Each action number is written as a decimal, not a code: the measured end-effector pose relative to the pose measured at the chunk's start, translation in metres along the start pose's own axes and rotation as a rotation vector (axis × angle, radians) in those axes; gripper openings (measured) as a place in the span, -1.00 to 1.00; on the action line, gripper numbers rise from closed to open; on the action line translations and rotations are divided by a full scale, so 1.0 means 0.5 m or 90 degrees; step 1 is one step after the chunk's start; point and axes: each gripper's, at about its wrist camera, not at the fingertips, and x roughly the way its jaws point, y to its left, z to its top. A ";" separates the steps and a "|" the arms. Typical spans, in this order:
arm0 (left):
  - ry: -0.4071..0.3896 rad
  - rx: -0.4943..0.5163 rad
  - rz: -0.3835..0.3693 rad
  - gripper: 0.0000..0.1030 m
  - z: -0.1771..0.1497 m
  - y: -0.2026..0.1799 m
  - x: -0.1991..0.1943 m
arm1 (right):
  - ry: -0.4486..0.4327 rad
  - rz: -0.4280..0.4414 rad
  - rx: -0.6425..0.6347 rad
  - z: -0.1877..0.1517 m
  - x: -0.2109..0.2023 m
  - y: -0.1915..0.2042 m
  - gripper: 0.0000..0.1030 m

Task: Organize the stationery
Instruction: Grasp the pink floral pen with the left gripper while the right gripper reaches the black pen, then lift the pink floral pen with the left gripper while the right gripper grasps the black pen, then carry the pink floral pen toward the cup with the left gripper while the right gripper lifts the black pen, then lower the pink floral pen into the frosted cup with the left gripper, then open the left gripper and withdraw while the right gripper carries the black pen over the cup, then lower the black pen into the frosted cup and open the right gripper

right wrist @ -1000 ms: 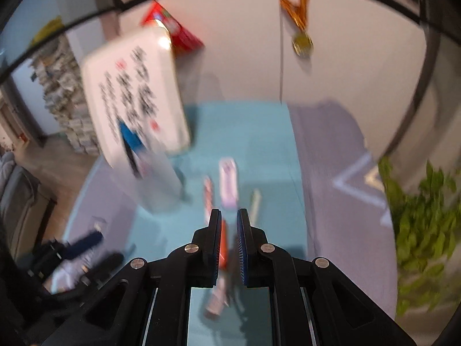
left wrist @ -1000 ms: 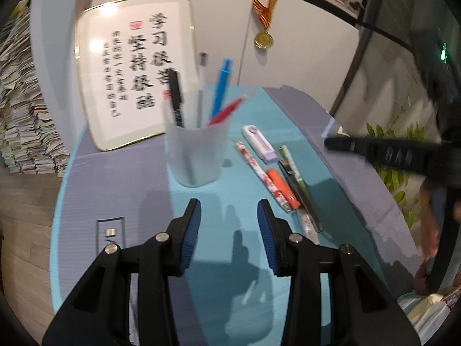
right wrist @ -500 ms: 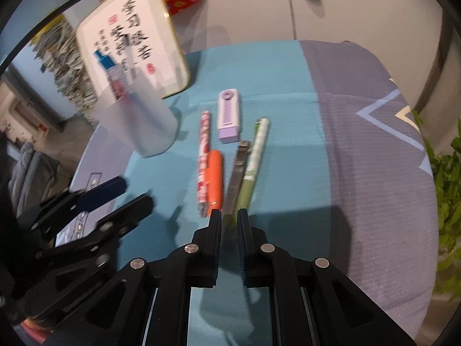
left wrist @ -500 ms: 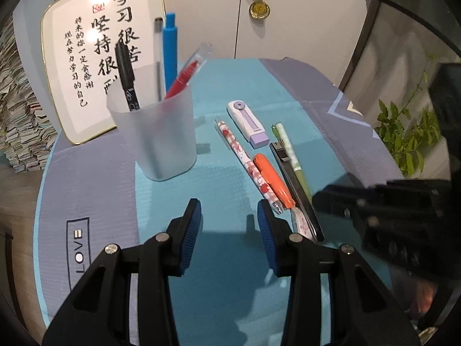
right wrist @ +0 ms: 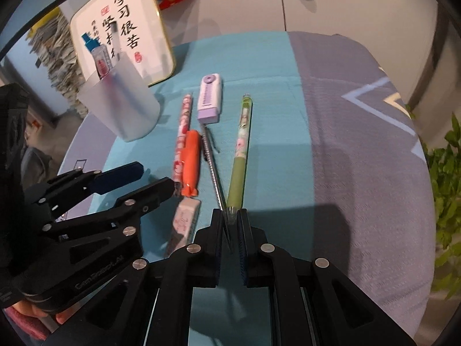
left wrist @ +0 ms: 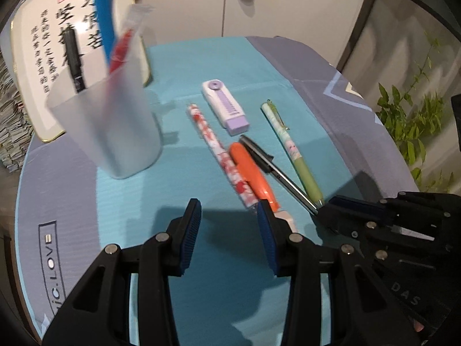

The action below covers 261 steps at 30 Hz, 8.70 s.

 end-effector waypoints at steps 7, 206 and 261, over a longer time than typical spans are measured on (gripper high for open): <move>-0.005 0.005 0.026 -0.25 0.005 -0.005 0.011 | 0.000 0.010 0.010 -0.016 -0.012 -0.028 -0.79; -0.304 -0.089 0.066 -0.78 0.191 0.191 -0.231 | -0.179 0.020 -0.102 0.028 -0.239 0.114 -0.77; -0.273 -0.091 0.076 0.06 -0.085 0.243 -0.275 | -0.323 0.029 -0.172 0.235 -0.259 0.325 -0.77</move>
